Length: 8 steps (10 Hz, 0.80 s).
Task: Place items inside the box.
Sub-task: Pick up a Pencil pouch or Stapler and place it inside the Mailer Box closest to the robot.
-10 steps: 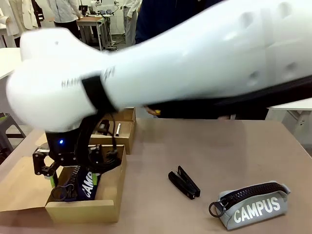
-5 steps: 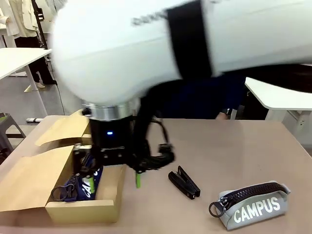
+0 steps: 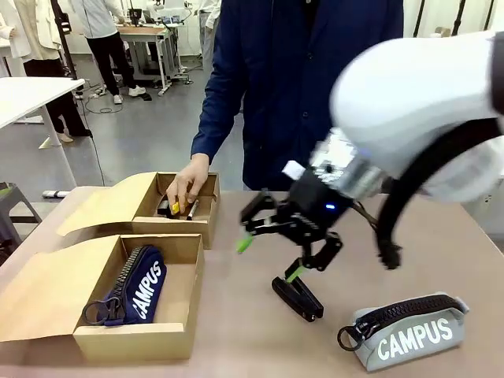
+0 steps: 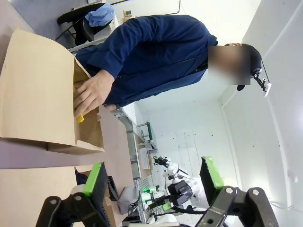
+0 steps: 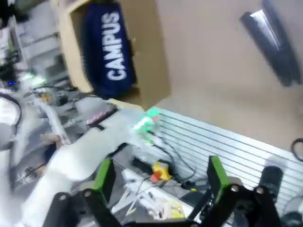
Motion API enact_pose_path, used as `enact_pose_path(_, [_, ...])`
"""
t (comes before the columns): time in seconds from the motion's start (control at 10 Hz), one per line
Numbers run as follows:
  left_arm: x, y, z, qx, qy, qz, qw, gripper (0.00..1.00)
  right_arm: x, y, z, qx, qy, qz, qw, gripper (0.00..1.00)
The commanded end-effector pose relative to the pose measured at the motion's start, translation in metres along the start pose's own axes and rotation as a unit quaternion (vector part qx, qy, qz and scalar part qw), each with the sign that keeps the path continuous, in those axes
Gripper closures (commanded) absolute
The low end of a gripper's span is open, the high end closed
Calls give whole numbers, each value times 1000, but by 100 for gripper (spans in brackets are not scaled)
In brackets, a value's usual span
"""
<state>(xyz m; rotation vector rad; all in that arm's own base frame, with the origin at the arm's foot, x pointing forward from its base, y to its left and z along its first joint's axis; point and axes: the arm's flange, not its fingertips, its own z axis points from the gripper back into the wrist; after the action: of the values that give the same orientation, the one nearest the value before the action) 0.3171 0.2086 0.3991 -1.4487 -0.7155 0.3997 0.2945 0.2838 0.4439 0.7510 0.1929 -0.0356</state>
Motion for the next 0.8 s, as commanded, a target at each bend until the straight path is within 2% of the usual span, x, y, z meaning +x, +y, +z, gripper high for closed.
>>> enact_pose_path(0.0, [-3,-1,1,-4,5,-8,1000,0,9,-91,20,174,51,51,982,0])
enact_pose_path(0.1, [-3,-1,1,-4,5,-8,1000,0,6,-117,30,207,31,48,977,0])
enact_pose_path(0.2, [-3,-1,1,-4,5,-8,1000,0,1,-119,26,201,12,-45,979,0])
enact_pose_path(0.3, [-3,-1,1,-4,5,-8,1000,0,14,-62,36,153,8,33,988,0])
enact_pose_path(0.5, [-3,-1,1,-4,5,-8,1000,0,14,-62,36,153,8,33,988,0])
enact_pose_path(0.6, [-3,-1,1,-4,5,-8,1000,0,29,-80,44,177,11,17,984,0])
enact_pose_path(0.7, [-3,-1,1,-4,5,-8,1000,0,47,-103,77,228,-27,-13,973,0])
